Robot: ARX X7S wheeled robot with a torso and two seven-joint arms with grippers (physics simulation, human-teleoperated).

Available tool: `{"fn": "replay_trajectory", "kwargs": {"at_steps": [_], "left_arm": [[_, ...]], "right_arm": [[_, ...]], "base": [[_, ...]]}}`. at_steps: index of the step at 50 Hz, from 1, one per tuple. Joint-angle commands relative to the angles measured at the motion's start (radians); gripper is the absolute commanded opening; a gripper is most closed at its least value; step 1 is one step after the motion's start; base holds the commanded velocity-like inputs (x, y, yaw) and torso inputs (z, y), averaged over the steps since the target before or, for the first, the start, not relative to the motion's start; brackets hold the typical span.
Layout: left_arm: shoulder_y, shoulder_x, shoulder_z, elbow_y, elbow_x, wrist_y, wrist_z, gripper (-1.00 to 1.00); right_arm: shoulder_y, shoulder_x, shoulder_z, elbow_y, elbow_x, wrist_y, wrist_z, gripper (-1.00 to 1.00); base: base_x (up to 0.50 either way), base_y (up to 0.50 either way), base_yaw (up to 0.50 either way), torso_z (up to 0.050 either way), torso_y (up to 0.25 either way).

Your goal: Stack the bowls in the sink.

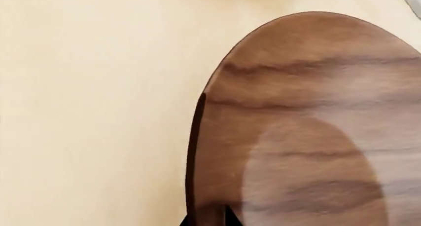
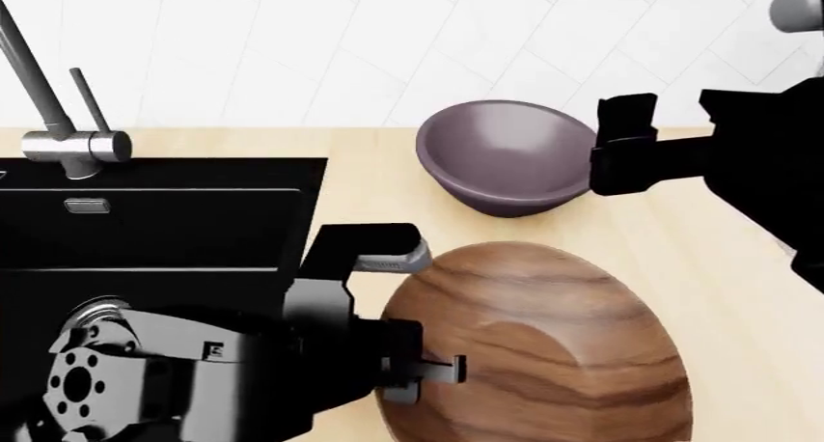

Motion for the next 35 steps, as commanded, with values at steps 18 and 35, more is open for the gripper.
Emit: {"fn": "replay_trajectory", "kwargs": {"at_steps": [18, 35], "left_arm": [[0.077, -0.072, -0.13, 0.147, 0.091, 0.081, 0.083, -1.0], [-0.034, -0.152, -0.224, 0.265, 0.028, 0.149, -0.043, -1.0]], "right_arm": [[0.048, 0.043, -0.005, -0.026, 0.065, -0.031, 0.042, 1.0], [0.04, -0.001, -0.029, 0.021, -0.008, -0.034, 0.003, 1.0]], "base": [[0.0, 0.0, 0.0, 0.0, 0.0], [0.0, 0.0, 0.0, 0.0, 0.0]]}}
